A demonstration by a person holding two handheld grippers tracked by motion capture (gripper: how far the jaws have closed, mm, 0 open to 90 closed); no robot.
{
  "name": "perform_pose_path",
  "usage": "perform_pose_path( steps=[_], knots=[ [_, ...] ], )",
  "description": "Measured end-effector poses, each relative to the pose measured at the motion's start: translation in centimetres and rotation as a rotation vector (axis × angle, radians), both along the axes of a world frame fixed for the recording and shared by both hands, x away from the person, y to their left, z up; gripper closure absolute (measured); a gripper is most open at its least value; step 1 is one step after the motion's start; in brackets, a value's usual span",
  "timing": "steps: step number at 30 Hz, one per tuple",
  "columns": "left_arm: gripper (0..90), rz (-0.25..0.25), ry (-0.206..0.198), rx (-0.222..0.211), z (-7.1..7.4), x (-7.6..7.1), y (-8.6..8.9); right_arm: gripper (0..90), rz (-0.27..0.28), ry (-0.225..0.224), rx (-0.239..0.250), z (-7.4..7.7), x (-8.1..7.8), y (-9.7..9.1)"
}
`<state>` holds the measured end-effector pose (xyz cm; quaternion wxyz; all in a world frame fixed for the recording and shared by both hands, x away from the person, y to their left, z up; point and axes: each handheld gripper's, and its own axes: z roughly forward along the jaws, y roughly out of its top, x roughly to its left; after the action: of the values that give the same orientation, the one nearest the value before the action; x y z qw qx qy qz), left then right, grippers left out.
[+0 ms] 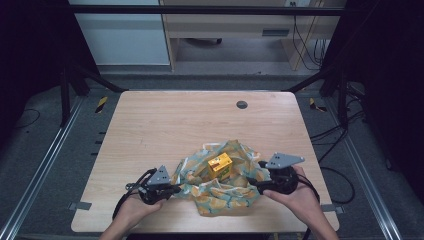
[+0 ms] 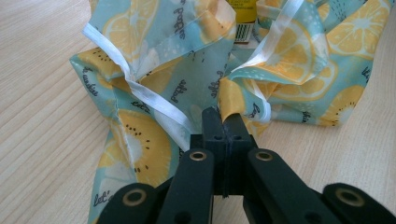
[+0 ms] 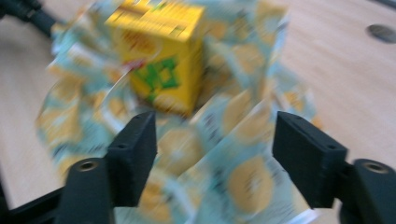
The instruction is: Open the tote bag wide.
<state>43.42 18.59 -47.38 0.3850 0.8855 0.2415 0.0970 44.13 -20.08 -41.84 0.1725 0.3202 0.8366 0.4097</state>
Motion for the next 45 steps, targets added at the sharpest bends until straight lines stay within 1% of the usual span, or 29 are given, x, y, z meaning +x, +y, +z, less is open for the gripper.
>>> perform_pose_path(
  steps=[2, 4, 5, 6, 7, 9, 10, 11, 12, 13, 14, 15, 16, 17, 18, 19, 20, 21, 24, 26, 27, 31, 32, 34, 35, 36, 39, 41, 45],
  knots=[
    [90.0, 0.004, 0.000, -0.009, 0.0, -0.1, 0.0, 21.8, -0.014, 0.002, 0.011, 0.5, 1.1, 0.2],
    [90.0, 0.007, -0.003, -0.014, 0.1, -0.1, 0.0, 22.3, -0.037, -0.003, 0.029, 0.9, 2.3, 0.6],
    [90.0, 0.007, -0.003, -0.014, 0.1, -0.1, 0.0, 22.3, -0.037, -0.003, 0.029, 0.9, 2.3, 0.6],
    [90.0, 0.007, -0.003, -0.015, 0.1, -0.2, 0.0, 24.1, -0.053, -0.002, 0.031, 1.1, 2.9, 0.7],
    [90.0, 0.007, -0.004, -0.016, 0.0, -0.2, 0.0, 32.3, -0.079, -0.015, 0.026, 1.2, 4.0, 1.0],
    [90.0, 0.006, -0.003, -0.015, 0.0, -0.1, 0.1, 36.1, -0.100, -0.010, 0.013, 1.1, 5.0, 1.3],
    [90.0, 0.006, -0.003, -0.016, 0.0, -0.1, 0.1, 40.2, -0.105, -0.008, 0.014, 1.0, 5.4, 1.4],
    [90.0, 0.006, -0.003, -0.016, 0.0, -0.1, 0.1, 40.2, -0.105, -0.008, 0.014, 1.0, 5.4, 1.4],
    [90.0, 0.007, -0.004, -0.015, 0.0, -0.1, 0.2, 43.3, -0.105, -0.003, 0.001, 0.6, 6.1, 1.7],
    [90.0, 0.009, -0.005, -0.016, 0.0, -0.1, 0.2, 43.3, -0.105, -0.003, 0.001, 0.6, 6.1, 1.7],
    [90.0, 0.010, -0.004, -0.016, 0.0, 0.0, 0.3, 49.4, -0.103, 0.009, -0.009, 0.2, 6.6, 2.0],
    [90.0, 0.010, -0.004, -0.016, 0.0, 0.0, 0.3, 49.4, -0.103, 0.009, -0.009, 0.2, 6.6, 2.0],
    [90.0, 0.010, -0.005, -0.014, -0.1, 0.0, 0.3, 52.5, -0.102, 0.021, -0.016, -0.2, 6.9, 2.2],
    [90.0, 0.009, -0.010, -0.001, -0.1, 0.0, 0.3, 69.5, -0.095, 0.034, -0.028, -0.8, 7.2, 2.4],
    [90.0, 0.009, -0.010, -0.001, -0.1, 0.0, 0.3, 69.5, -0.095, 0.034, -0.028, -0.8, 7.2, 2.4],
    [90.0, 0.011, -0.014, 0.006, -0.1, 0.0, 0.4, 84.1, -0.087, 0.045, -0.027, -1.3, 7.6, 2.4],
    [90.0, 0.013, -0.017, 0.013, -0.2, 0.0, 0.4, 84.1, -0.087, 0.045, -0.027, -1.3, 7.6, 2.4],
    [90.0, 0.019, -0.020, 0.018, -0.2, 0.1, 0.5, 90.0, -0.089, 0.052, -0.019, -1.7, 7.9, 2.2],
    [90.0, 0.026, -0.017, 0.024, -0.4, 0.3, 0.7, 90.0, -0.100, 0.062, -0.029, -2.2, 8.3, 2.0],
    [90.0, 0.034, -0.011, 0.032, -0.6, 0.5, 0.8, 90.0, -0.128, 0.067, -0.043, -2.9, 8.9, 1.3],
    [90.0, 0.041, -0.010, 0.044, -0.7, 0.7, 0.9, 90.0, -0.141, 0.071, -0.048, -3.2, 9.1, 1.0],
    [90.0, 0.054, -0.009, 0.045, -0.9, 0.9, 0.9, 90.0, -0.164, 0.084, -0.050, -4.0, 9.7, 0.4],
    [90.0, 0.058, -0.010, 0.047, -0.9, 1.0, 1.0, 90.0, -0.166, 0.089, -0.062, -4.4, 10.1, 0.2],
    [90.0, 0.059, -0.009, 0.048, -0.9, 1.0, 1.0, 90.0, -0.177, 0.080, -0.079, -4.8, 10.4, 0.1],
    [90.0, 0.059, -0.009, 0.049, -0.9, 1.0, 1.0, 90.0, -0.183, 0.083, -0.077, -4.9, 10.6, 0.1],
    [90.0, 0.063, -0.013, 0.060, -0.9, 1.0, 0.9, 90.0, -0.179, 0.078, -0.083, -5.1, 10.7, 0.1],
    [90.0, 0.068, -0.014, 0.067, -0.9, 1.0, 0.9, 90.0, -0.184, 0.079, -0.094, -5.5, 11.1, 0.3],
    [90.0, 0.078, -0.019, 0.072, -0.9, 1.0, 0.9, 90.0, -0.190, 0.087, -0.104, -6.0, 11.5, 0.4],
    [90.0, 0.082, -0.021, 0.078, -0.8, 1.1, 0.9, 90.0, -0.197, 0.099, -0.103, -6.5, 11.9, 0.4]
  ],
)
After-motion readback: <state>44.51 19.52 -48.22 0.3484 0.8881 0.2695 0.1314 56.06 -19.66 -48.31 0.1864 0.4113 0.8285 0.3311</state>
